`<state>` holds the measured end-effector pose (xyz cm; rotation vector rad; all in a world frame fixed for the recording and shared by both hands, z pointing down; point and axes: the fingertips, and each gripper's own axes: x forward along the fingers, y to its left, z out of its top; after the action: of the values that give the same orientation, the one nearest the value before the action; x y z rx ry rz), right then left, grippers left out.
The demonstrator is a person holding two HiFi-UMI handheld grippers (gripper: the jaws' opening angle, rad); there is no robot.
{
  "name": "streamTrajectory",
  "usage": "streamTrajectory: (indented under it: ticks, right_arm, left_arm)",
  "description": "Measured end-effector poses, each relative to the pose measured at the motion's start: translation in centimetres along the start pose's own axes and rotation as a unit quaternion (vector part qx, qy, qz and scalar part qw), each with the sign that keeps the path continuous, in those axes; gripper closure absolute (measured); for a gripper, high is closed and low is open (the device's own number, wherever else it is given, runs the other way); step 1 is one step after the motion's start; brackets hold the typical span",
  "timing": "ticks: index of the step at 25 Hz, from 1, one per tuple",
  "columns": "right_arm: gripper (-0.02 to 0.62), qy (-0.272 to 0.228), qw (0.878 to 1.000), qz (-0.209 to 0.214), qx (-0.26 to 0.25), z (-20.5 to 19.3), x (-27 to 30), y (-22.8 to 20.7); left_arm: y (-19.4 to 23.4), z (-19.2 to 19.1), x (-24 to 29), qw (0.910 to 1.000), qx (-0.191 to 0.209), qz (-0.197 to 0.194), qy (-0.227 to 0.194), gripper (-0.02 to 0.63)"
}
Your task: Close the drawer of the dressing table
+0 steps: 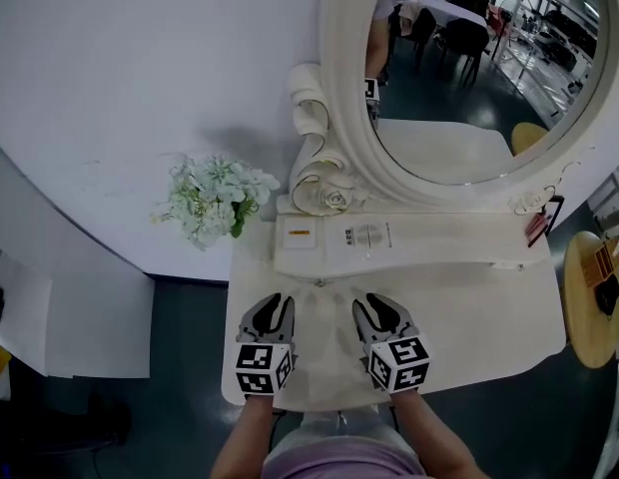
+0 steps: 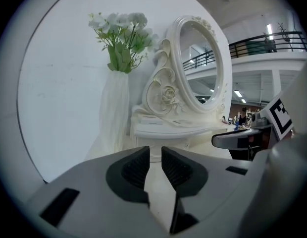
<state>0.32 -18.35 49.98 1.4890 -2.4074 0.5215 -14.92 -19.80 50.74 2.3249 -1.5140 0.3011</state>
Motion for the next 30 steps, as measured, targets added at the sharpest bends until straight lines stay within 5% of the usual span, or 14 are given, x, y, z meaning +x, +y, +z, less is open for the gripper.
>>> streamTrajectory:
  ticks: [18,30]
  right_arm:
    - [0.591,-0.056,0.998,-0.005,-0.007,1.7,-5.2,2.2]
    - [0.592,-0.071,0.997,-0.005,-0.005,1.6,-7.2,2.7]
  left_arm:
    - [-2.3,1.1,-4.7,0.9993,0.016,-0.009,-0.033,0.587]
    - [-3.1,1.4,-6.7,0.9987,0.022,-0.008,-0.046,0.603]
